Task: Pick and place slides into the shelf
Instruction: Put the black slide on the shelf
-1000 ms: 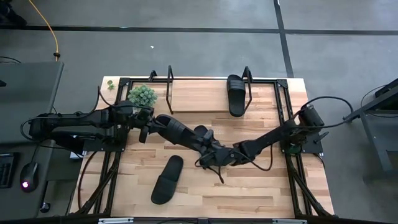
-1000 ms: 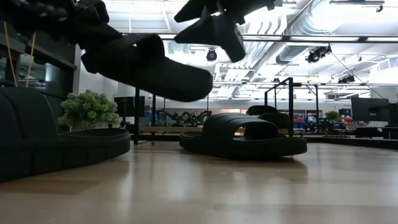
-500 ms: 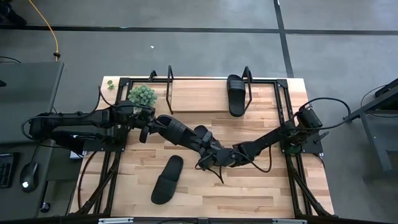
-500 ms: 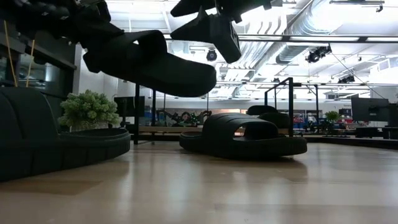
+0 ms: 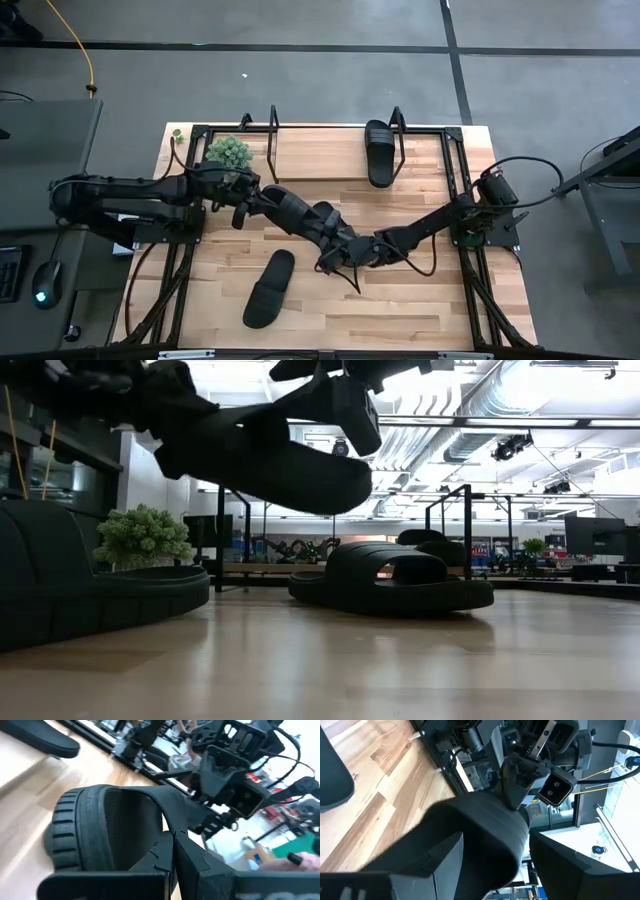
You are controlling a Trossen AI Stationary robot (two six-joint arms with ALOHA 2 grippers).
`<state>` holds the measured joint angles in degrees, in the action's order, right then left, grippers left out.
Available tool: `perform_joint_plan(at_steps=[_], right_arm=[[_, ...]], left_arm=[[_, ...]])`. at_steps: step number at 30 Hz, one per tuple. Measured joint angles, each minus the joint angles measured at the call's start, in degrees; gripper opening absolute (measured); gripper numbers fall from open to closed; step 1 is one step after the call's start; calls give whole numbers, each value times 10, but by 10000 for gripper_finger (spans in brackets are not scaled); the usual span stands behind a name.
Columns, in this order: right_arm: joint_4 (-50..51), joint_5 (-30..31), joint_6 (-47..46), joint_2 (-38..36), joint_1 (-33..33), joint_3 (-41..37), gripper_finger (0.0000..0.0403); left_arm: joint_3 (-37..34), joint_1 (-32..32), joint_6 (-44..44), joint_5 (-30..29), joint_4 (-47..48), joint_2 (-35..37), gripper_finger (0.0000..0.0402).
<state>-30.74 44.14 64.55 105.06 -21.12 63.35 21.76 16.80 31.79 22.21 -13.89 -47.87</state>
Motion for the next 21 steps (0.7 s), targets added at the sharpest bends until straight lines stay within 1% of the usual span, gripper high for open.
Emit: perform_joint_plan(at_steps=[8,13,19,21], right_arm=[[0,-1,-2,0,1,0,220],[0,-16,-15,0,5,0,220],[0,-18,-15,0,6,0,220],[-2,-19,-15,0,6,0,220]], left_arm=[[0,0,8,8,-40,-32,1],[0,0,11,8,-61,-47,1],[1,-29,16,3,-102,-62,1],[12,-42,14,-1,-100,-65,1]])
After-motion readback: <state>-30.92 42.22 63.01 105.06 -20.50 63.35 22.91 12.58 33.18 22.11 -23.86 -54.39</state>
